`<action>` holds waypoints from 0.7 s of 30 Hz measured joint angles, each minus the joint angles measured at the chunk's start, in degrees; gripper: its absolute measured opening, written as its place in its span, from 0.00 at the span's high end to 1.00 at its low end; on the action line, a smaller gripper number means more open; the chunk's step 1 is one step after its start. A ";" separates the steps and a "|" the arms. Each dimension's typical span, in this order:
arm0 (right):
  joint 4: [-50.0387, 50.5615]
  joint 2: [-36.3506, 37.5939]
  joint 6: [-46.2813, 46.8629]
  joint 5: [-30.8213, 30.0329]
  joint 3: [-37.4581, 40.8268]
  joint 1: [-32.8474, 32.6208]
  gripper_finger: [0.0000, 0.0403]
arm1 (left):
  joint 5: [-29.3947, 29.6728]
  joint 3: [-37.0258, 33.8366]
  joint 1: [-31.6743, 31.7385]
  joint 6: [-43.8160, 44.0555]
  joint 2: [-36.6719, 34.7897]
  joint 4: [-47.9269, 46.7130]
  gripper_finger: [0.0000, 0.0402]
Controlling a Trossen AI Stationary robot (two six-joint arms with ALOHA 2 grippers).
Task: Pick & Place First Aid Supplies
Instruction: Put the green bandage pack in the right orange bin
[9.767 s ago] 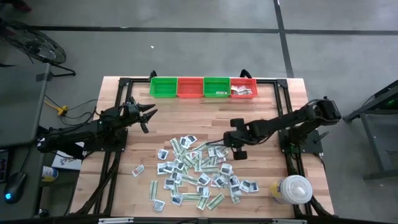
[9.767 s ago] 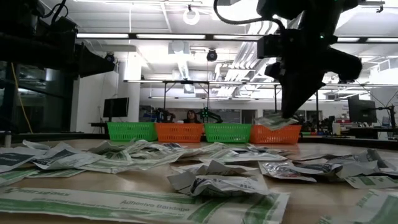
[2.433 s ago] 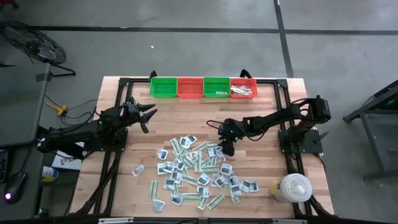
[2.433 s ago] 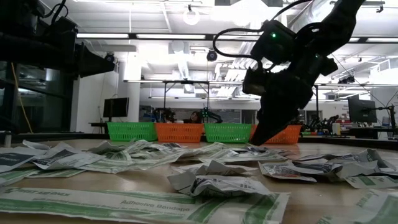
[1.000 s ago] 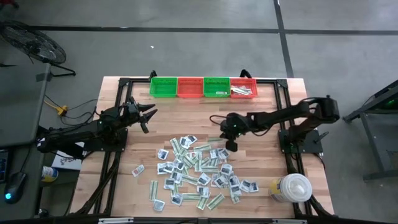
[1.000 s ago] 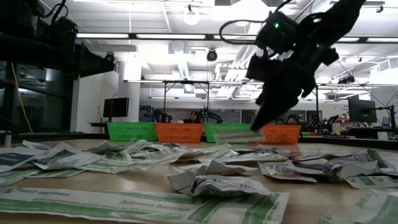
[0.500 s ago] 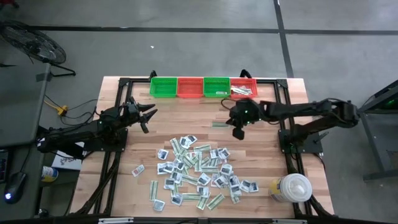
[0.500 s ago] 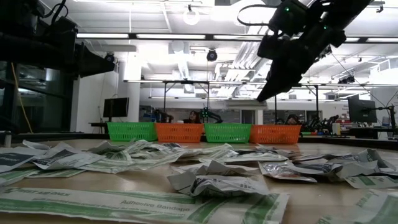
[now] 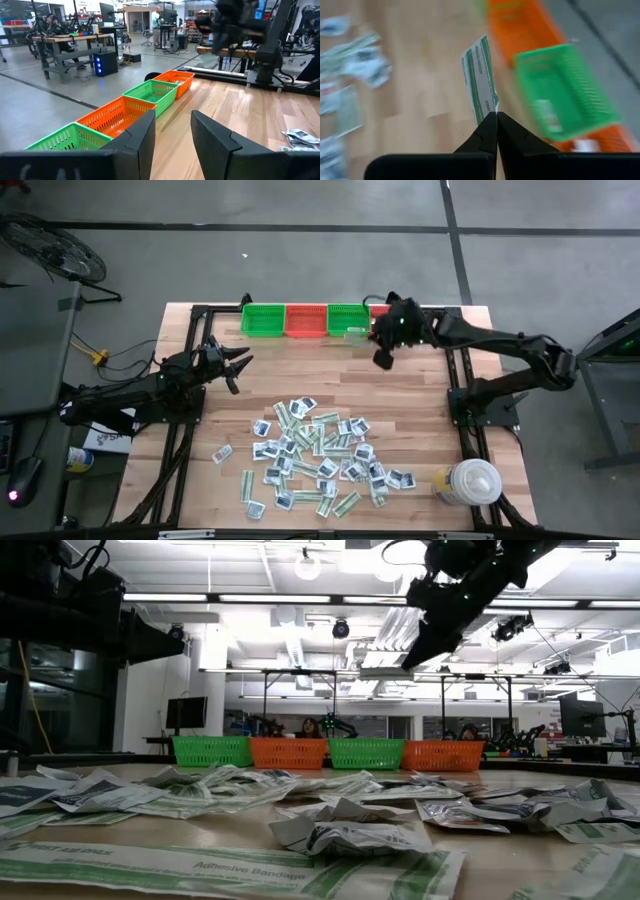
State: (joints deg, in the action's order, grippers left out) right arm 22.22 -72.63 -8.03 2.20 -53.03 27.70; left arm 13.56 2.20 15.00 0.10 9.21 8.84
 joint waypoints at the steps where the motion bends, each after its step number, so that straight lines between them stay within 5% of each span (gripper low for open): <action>1: 0.64 -0.20 0.00 -1.99 -0.49 1.13 1.00 | 0.00 0.02 -0.02 0.00 0.01 0.00 0.70; 9: 9.33 -3.82 1.59 -12.48 -3.20 11.42 1.00 | 0.00 0.02 -0.02 0.00 0.01 -0.01 0.70; 21: 8.76 -14.20 -1.84 -12.64 -3.13 18.01 1.00 | 0.00 0.00 0.00 0.00 0.00 0.00 0.70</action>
State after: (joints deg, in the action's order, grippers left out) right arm 30.98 -86.84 -9.87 -10.43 -56.16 45.72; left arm 13.56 2.20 15.00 0.10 9.21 8.84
